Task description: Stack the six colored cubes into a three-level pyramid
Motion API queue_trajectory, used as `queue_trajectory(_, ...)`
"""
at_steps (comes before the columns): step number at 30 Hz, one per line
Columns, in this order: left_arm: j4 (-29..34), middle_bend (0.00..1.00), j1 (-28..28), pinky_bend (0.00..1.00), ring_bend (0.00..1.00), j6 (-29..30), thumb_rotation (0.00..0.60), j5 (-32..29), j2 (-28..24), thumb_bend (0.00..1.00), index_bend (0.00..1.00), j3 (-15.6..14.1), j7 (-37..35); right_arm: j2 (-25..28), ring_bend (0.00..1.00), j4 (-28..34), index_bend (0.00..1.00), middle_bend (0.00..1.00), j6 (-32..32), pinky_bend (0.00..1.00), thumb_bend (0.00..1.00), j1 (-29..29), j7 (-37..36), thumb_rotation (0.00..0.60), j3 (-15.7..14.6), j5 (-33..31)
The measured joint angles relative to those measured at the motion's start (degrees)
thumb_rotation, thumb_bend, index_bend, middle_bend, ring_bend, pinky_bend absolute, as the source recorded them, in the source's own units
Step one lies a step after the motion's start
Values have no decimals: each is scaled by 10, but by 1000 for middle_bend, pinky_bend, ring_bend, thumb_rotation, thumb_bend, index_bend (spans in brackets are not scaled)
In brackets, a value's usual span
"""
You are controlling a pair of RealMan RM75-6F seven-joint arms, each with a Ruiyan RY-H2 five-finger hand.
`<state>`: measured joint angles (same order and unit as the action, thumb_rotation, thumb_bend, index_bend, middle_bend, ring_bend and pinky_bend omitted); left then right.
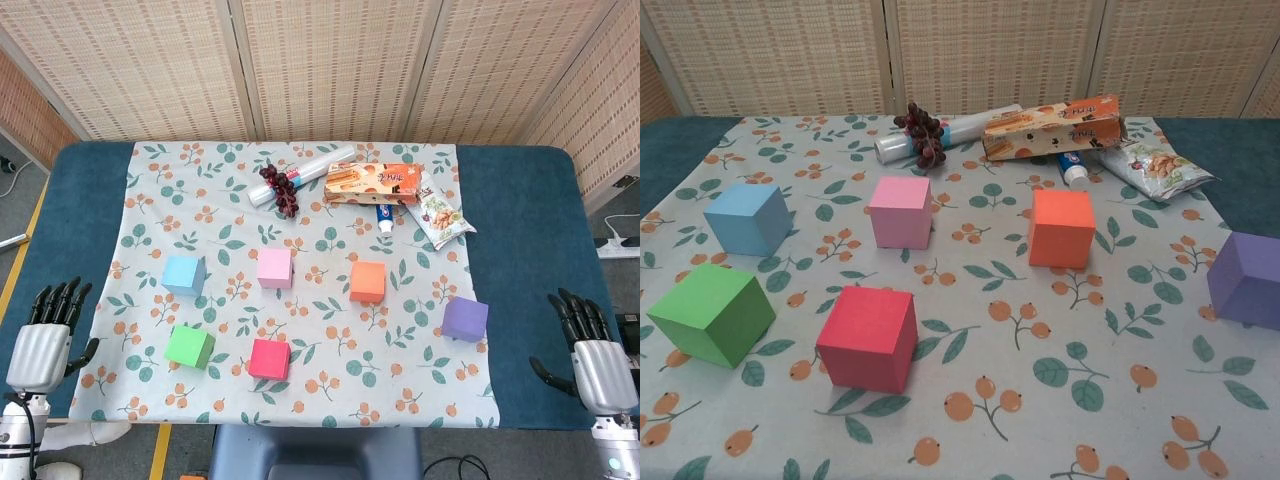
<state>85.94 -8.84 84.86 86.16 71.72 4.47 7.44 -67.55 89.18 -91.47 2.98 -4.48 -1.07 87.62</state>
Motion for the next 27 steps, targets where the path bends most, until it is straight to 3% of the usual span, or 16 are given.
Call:
queue_trajectory(18,4,4,3,13,0,13,600,19,-10,330,46,-8,-8,22,0,10,0,0,-19,0,149,-21,-46,600,3,31)
queue_trajectory(23,1,43,-31,50,3,-28,600,30,-22,331,83,-2,-46,42,0,22,0,0,-20,0,148,-18,-48,600,8,43)
queue_trajectory(27,-4,72,-82,77,15,-98,600,29,-35,334,129,11,-77,56,0,36,0,0,-15,0,148,-11,-43,600,11,54)
